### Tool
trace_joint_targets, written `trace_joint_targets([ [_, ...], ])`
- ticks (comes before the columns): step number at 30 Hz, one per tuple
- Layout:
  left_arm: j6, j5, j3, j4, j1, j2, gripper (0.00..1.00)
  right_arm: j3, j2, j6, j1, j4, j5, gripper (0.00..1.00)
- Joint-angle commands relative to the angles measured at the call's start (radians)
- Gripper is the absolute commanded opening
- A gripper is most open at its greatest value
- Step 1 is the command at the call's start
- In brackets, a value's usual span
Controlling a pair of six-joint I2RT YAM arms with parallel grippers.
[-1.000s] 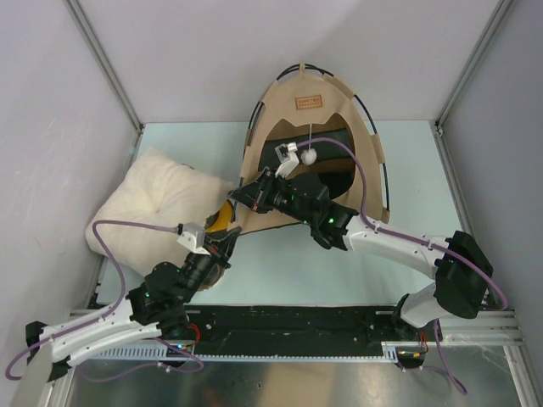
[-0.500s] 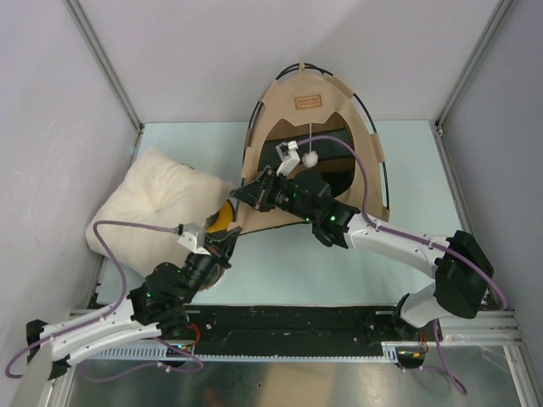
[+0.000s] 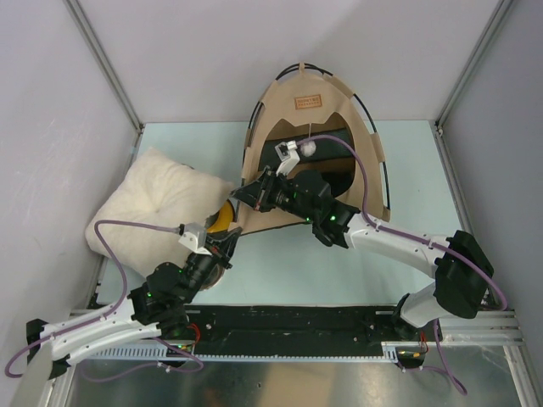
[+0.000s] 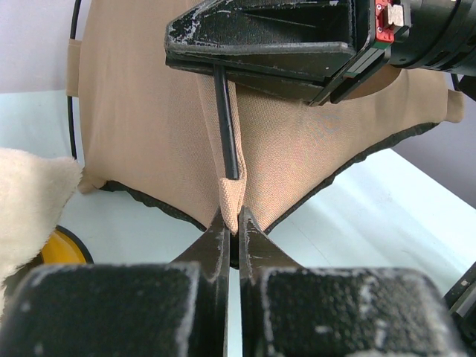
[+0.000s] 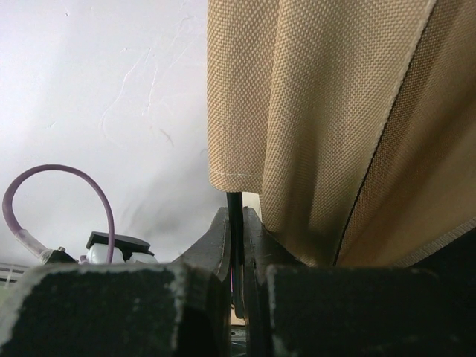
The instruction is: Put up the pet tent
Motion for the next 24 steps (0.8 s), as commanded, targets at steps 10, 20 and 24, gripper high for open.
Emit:
trace_joint_targets([
  [10,-0.027,0.027,-0.002,-0.148,-0.038,-0.001,0.00,0.060,-0.007,-0.081,-0.027,0.119,0.253,0.00],
  [20,-0.041,0.003,0.004,-0.147,-0.037,-0.010,0.00,0.013,-0.044,-0.099,-0.011,0.097,0.233,0.00],
  [24,-0.040,-0.001,0.005,-0.148,-0.037,-0.020,0.00,-0.018,-0.054,-0.109,-0.010,0.090,0.244,0.00],
])
